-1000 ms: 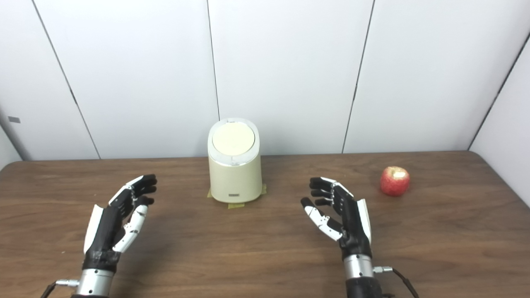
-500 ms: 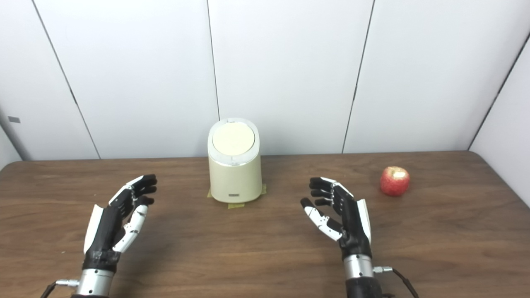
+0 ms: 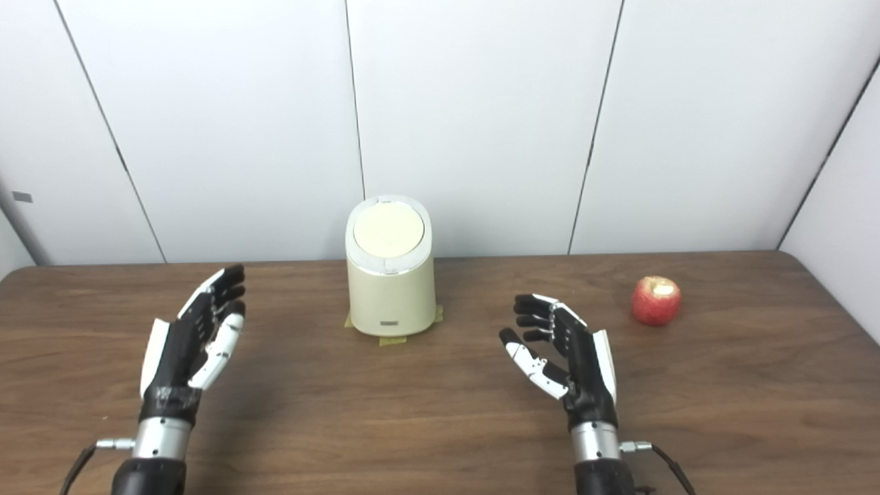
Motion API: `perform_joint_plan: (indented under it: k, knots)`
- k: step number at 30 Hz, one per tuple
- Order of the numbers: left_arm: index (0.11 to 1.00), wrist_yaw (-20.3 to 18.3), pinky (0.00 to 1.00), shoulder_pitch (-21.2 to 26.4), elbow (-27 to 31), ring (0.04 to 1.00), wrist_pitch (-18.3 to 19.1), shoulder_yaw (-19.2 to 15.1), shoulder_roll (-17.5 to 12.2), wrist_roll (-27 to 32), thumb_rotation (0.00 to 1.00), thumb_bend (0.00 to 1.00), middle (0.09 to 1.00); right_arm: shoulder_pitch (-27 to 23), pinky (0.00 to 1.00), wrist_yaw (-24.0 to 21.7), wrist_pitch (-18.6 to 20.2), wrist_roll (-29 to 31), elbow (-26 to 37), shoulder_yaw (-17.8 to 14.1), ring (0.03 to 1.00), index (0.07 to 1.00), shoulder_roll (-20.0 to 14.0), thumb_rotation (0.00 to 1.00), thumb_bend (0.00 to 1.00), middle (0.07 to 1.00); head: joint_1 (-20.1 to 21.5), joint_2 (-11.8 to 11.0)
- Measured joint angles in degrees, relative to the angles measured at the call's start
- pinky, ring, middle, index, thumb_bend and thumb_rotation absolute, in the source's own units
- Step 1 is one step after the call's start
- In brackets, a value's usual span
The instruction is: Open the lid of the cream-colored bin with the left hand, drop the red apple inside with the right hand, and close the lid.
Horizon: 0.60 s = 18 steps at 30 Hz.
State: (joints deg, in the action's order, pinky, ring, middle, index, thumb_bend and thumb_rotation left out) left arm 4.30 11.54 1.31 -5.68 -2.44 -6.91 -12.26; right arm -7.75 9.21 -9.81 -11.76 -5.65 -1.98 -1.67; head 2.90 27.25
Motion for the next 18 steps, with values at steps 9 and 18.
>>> perform_joint_plan:
  k: [9,18]
  knots:
    - [1.0,-2.58,1.0,9.87,1.73,1.0,14.24,3.1,-0.26,-3.81,0.52,0.69,1.0,-0.24,0.59,0.42,0.01,-0.22,0.02,0.35,0.668,0.666,0.17,0.3,0.24,0.687,0.26,0.18]
    - [1.0,-2.7,1.0,14.92,1.69,1.0,20.82,6.75,-0.04,-8.05,0.56,0.78,1.0,-0.14,0.59,0.17,-0.01,0.02,0.16,0.4,0.667,0.664,0.08,0.27,0.23,0.683,0.18,0.35]
